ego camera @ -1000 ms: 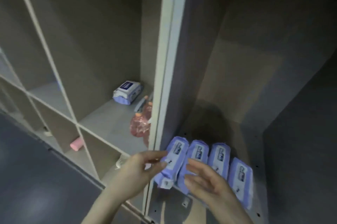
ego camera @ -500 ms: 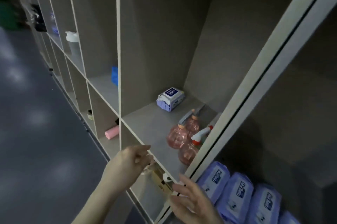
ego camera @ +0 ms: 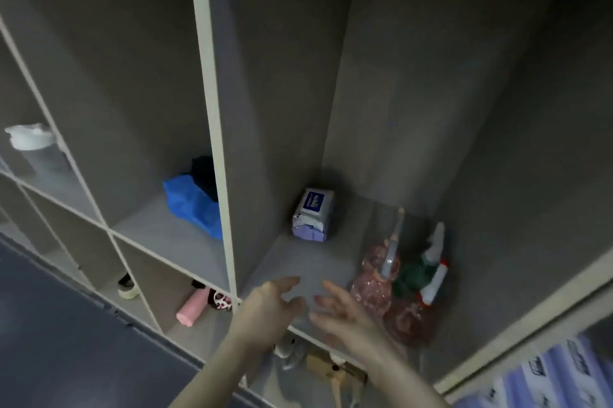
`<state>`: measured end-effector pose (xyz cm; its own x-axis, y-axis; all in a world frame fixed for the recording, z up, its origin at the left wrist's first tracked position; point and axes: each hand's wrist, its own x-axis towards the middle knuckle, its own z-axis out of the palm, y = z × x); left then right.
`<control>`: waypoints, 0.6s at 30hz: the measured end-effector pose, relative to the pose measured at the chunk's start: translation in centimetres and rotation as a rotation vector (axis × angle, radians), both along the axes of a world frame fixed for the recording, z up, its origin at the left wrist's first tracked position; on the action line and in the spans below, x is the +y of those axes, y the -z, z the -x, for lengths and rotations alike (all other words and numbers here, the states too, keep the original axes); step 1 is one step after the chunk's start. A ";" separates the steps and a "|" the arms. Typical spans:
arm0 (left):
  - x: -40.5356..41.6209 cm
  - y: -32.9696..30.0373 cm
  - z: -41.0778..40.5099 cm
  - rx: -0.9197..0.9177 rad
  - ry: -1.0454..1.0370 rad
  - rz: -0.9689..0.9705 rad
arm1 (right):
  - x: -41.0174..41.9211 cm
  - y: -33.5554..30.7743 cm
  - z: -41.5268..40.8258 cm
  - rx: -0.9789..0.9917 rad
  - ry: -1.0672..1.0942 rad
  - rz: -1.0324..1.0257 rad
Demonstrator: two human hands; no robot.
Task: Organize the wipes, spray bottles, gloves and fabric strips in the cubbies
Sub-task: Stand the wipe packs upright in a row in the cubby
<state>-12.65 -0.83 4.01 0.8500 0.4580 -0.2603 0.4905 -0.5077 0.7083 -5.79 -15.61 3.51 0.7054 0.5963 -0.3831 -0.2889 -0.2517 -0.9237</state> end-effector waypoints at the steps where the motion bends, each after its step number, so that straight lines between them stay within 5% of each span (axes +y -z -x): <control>1: 1.3 0.4 -1.1 -0.003 0.013 0.031 | 1.2 0.4 -0.9 0.017 0.040 0.018; 11: 8.4 2.6 -14.2 -0.184 -0.068 0.331 | 10.7 3.6 -13.9 0.174 0.413 0.021; 14: 9.6 3.5 -18.7 -0.190 -0.032 0.136 | 13.5 5.7 -18.7 0.135 0.478 0.050; 18: 10.8 6.6 -24.0 -0.140 -0.079 0.108 | 15.9 6.5 -22.6 0.051 0.462 0.060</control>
